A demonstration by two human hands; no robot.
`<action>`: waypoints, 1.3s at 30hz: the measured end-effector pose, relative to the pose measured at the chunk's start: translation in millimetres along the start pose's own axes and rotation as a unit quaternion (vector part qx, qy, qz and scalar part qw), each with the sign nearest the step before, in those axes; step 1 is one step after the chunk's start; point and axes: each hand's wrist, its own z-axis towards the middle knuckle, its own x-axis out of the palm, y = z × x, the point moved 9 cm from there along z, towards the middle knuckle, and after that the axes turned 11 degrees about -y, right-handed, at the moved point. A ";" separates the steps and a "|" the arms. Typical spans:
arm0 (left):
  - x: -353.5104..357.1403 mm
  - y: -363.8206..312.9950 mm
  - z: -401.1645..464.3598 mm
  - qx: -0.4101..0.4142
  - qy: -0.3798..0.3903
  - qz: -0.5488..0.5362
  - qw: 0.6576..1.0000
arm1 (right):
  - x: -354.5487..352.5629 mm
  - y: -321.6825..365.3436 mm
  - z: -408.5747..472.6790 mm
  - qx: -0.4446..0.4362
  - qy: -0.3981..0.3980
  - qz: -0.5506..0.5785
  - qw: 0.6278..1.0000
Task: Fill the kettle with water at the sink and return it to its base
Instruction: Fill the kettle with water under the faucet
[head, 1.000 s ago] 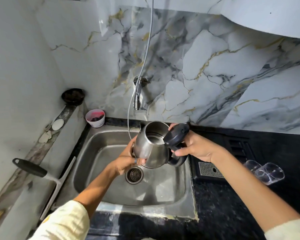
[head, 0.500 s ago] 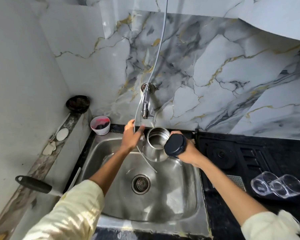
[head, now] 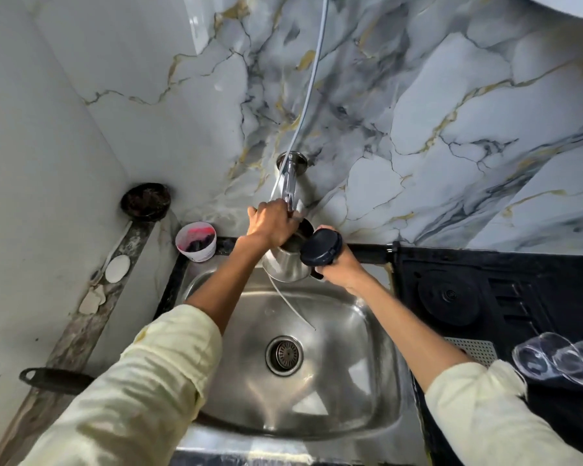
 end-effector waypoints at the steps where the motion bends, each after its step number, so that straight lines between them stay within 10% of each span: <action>1: 1.2 3.8 0.8 0.016 0.024 -0.024 0.999 | 1.0 -2.2 0.5 0.003 -0.001 0.007 1.000; 15: -4.6 42.9 -58.4 0.389 -0.038 0.155 0.907 | 24.4 -47.1 -22.4 0.069 -0.024 0.147 0.986; 21: -6.5 43.9 -50.7 0.423 -0.031 0.187 0.886 | 30.4 -51.4 -24.0 0.124 -0.029 0.261 0.957; 39: -4.0 45.8 -53.0 0.426 -0.041 0.162 0.889 | 26.0 -30.8 -33.3 0.026 -0.049 0.131 0.990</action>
